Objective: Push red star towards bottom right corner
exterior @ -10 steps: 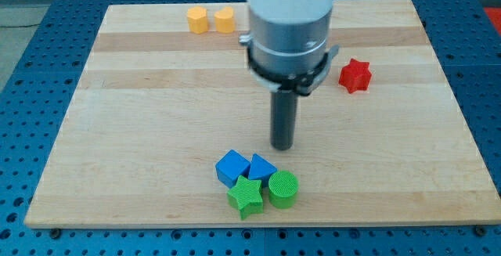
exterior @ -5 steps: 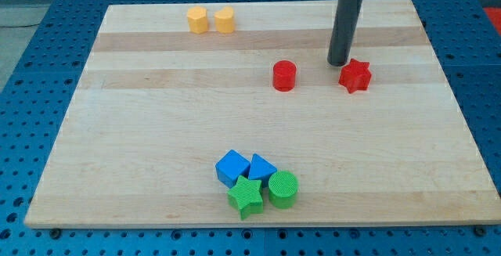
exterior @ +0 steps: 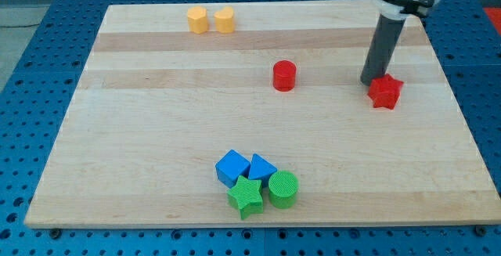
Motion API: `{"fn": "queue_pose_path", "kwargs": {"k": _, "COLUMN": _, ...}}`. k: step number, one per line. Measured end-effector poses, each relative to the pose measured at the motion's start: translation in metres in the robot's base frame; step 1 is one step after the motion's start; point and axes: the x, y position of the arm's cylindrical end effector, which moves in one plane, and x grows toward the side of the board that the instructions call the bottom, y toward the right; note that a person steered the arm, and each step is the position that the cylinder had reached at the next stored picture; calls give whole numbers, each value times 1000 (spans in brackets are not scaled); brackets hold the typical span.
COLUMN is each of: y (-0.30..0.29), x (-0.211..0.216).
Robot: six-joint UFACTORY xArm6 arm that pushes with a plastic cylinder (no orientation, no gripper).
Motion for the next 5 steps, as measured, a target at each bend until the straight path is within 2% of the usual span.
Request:
{"fn": "queue_pose_path", "kwargs": {"k": 2, "y": 17, "x": 6}}
{"fn": "queue_pose_path", "kwargs": {"k": 5, "y": 17, "x": 47}}
